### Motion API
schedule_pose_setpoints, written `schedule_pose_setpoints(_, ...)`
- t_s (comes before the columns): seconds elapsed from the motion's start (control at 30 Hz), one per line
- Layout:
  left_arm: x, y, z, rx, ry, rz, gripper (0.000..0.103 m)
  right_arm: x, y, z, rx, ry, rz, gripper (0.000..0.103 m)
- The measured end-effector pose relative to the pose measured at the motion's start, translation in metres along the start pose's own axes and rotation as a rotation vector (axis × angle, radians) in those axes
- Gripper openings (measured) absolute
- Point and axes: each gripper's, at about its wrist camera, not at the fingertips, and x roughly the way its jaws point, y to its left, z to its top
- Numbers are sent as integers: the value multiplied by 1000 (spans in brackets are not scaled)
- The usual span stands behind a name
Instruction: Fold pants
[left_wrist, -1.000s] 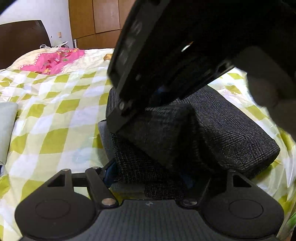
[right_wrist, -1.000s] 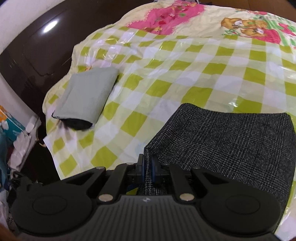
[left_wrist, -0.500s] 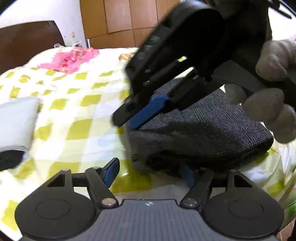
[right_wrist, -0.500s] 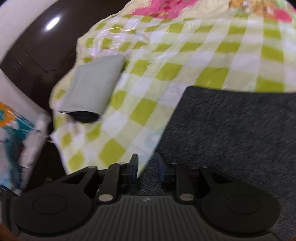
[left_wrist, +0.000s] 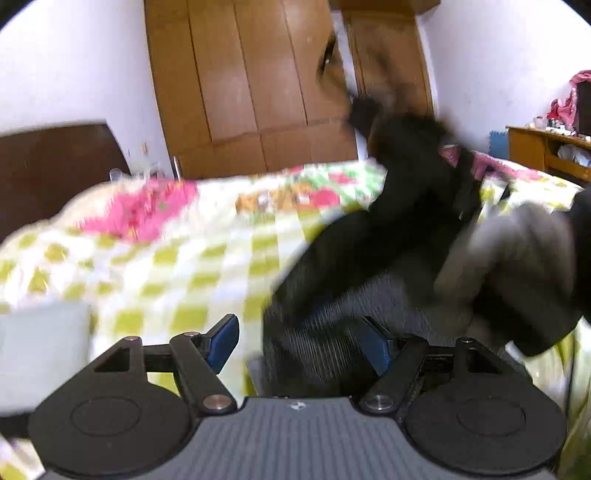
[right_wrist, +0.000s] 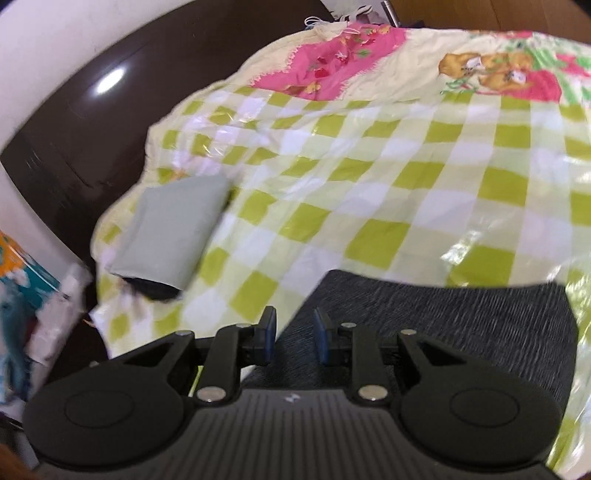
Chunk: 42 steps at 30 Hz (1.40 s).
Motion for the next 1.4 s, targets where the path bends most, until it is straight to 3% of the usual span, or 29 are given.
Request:
schedule_pose_setpoints(0.07, 0, 5, 5, 1, 4, -8, 85, 12, 0, 1, -39, 22, -27, 24)
schedule_pose_setpoints(0.17, 16, 11, -6, -18, 68, -17, 85, 29, -6, 0, -32, 76, 2, 24)
schedule_pose_setpoints(0.33, 52, 0, -21, -86, 135, -32, 84, 39, -13, 5, -19, 90, 23, 21)
schedule_pose_setpoints(0.5, 64, -5, -34, -90, 220, -25, 82, 45, -12, 6, -48, 105, 5, 20)
schedule_pose_setpoints(0.63, 70, -1, -40, -151, 263, -30, 82, 52, -4, 4, -108, 112, -32, 20)
schedule_pose_setpoints(0.93, 61, -9, -34, -114, 274, -18, 81, 61, 16, -3, -246, 111, -116, 20)
schedule_pose_setpoints(1.27, 61, -23, -38, -76, 305, 10, 82, 47, 22, 4, -265, 84, -150, 22)
schedule_pose_setpoints(1.4, 54, -23, -37, -75, 297, -1, 81, 62, 17, 3, -241, 123, -139, 31)
